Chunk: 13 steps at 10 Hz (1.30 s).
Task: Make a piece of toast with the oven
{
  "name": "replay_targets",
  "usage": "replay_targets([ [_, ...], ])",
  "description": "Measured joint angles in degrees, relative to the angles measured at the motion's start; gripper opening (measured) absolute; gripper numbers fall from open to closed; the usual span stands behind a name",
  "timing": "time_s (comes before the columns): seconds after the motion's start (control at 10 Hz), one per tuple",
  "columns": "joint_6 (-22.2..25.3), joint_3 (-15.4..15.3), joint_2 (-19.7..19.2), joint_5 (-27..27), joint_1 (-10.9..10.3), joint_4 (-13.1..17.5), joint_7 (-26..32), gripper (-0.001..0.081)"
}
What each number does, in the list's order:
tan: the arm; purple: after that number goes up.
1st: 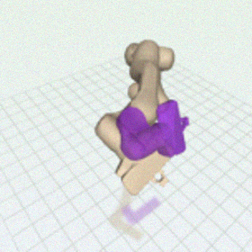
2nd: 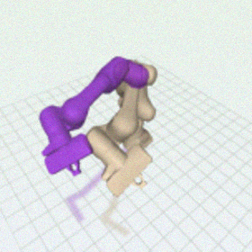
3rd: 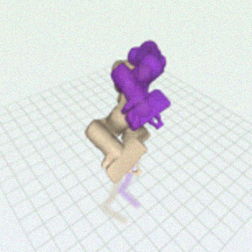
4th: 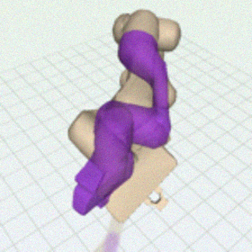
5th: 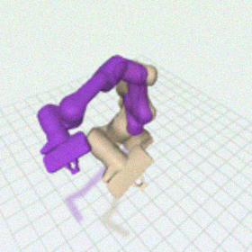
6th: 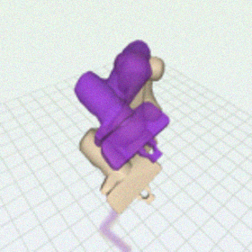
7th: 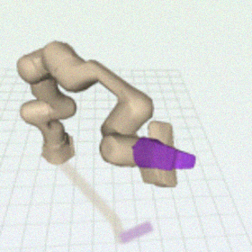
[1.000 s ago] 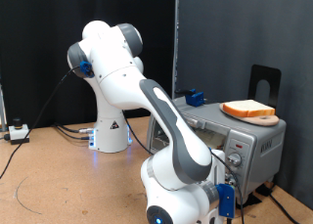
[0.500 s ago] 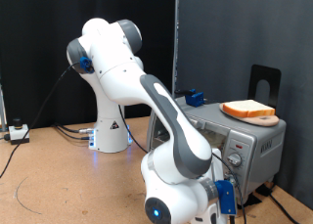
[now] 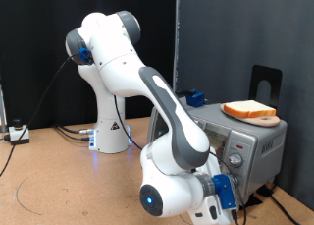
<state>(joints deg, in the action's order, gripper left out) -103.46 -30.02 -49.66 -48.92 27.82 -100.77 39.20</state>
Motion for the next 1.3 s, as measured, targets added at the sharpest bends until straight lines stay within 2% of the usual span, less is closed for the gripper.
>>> replay_targets([
  [0.3, -0.42, 0.0, 0.18, -0.9, 0.18, -0.54, 2.63, 0.0099],
  [0.8, -0.42, 0.01, 0.18, -0.96, 0.18, -0.55, 1.8, 0.0099],
  [0.9, -0.84, 0.03, 0.24, -1.65, 0.28, -0.02, 1.59, 0.0135],
  [1.0, -0.84, 0.03, 0.3, -1.88, 0.5, 0.73, 0.95, 0.0135],
  [1.1, -0.79, 0.03, 0.32, -1.89, 0.67, 1.37, 0.29, 0.0321],
  [1.2, -0.62, 0.04, 0.32, -1.89, 0.8, 1.97, -0.37, 0.0321],
  [1.3, -0.19, 0.04, 0.32, -1.89, 0.94, 2.49, -0.9, 0.0503],
])
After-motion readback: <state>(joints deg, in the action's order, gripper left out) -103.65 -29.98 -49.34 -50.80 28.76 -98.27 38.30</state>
